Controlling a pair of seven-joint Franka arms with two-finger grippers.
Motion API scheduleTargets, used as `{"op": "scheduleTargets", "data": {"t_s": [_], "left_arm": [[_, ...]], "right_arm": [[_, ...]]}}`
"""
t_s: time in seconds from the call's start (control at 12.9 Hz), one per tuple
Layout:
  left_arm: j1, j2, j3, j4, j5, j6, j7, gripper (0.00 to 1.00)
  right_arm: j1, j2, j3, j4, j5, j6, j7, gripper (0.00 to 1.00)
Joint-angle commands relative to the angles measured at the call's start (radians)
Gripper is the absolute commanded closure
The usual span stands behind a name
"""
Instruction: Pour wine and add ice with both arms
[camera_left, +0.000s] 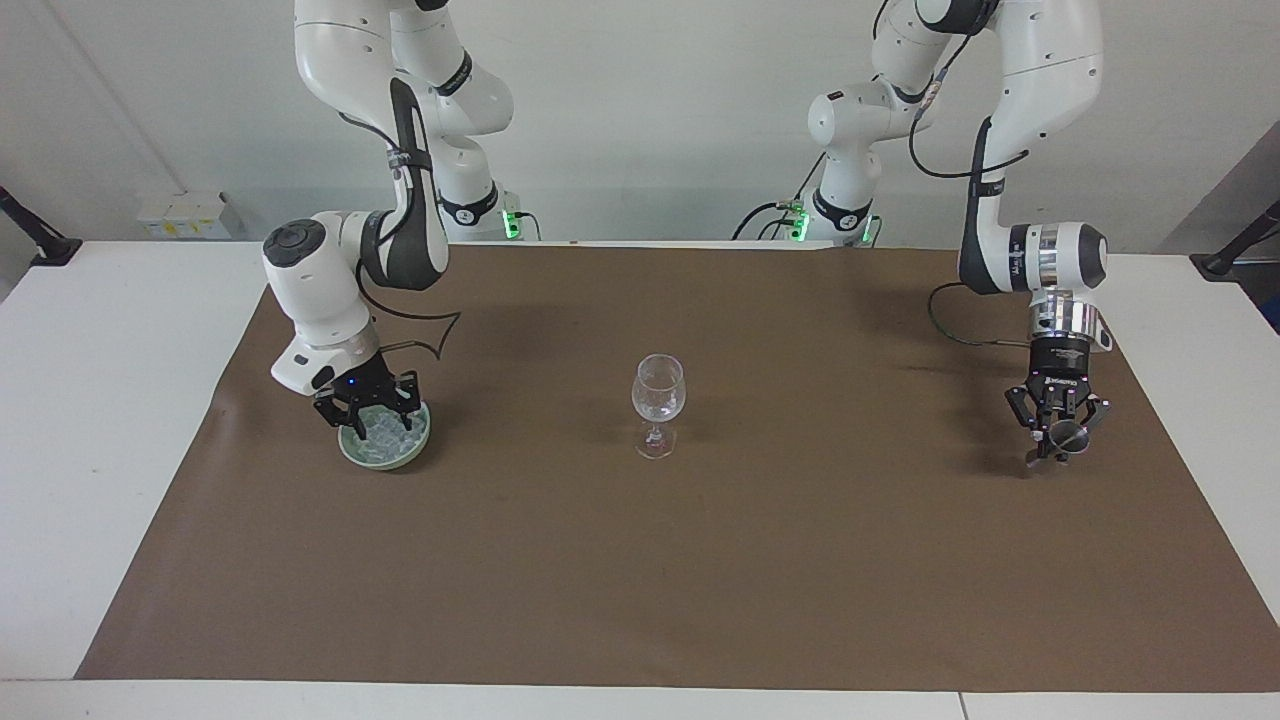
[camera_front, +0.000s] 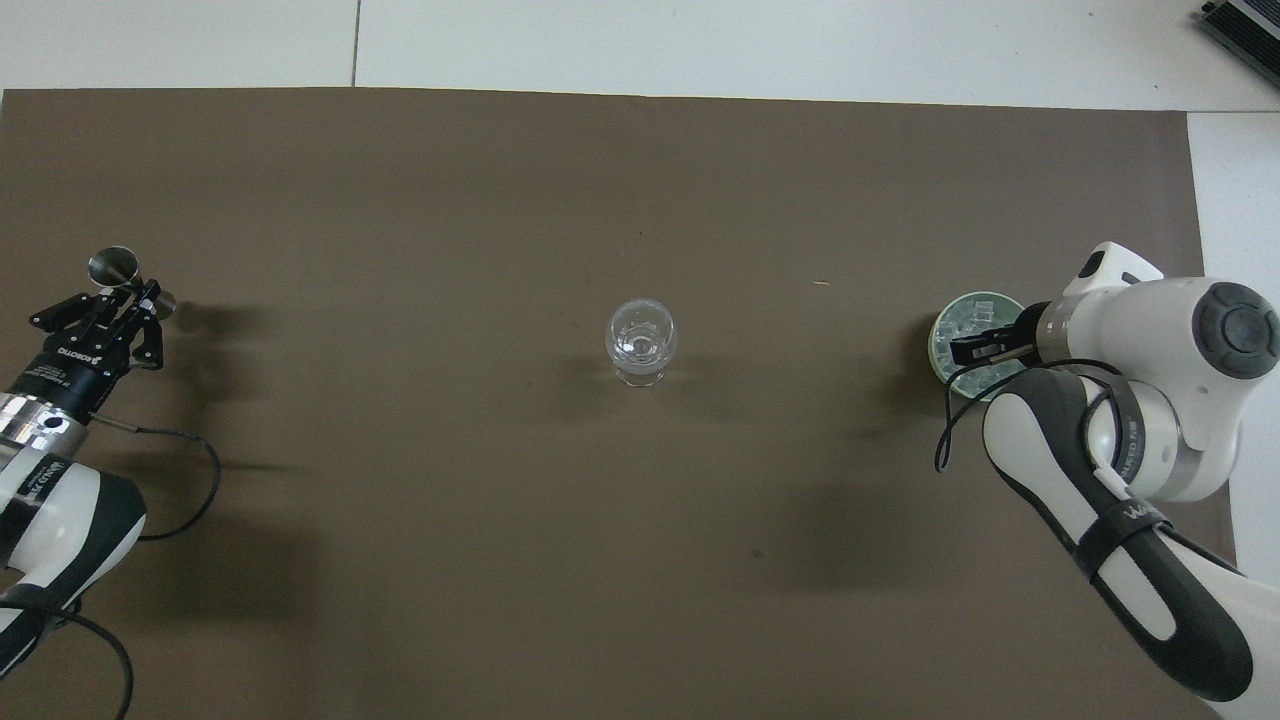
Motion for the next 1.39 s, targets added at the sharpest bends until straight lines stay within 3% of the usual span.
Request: {"op": "scheduleTargets", "data": {"t_s": [0.0,0.23,0.62,0.85,1.16,1.31], "left_arm": [[0.018,0.036,-0.011,0.018,-0.051,-0.029,-0.023,1.00],[0.019,0.061,-0.011,0.020,-0.069,-0.061,-0.024,1.00],[0.031,0.077,-0.017,0.026,-0.085,-0.087,-0.037,1.00],[0.039,0.088,-0.019,0.026,-0.094,-0.107,-0.049,1.00],[0.037,0.093,-0.021,0.026,-0.120,-0.113,-0.051,1.00],[0.037,0.093,-0.022,0.026,-0.128,-0.115,-0.060,1.00]], "right_arm": [[-0.002,-0.002,0.002,-0.013,0.022,0.023,-0.018,0.41],[-0.002,-0.002,0.002,-0.012,0.023,0.018,-0.018,0.55],[-0.002,-0.002,0.002,-0.009,0.023,0.012,-0.018,0.66],[-0.002,-0.005,0.002,-0.003,0.023,0.004,-0.017,0.81],[-0.002,-0.018,0.002,0.063,0.034,-0.120,-0.006,0.99],[-0.002,-0.031,0.001,0.103,0.054,-0.178,0.005,1.00]]}}
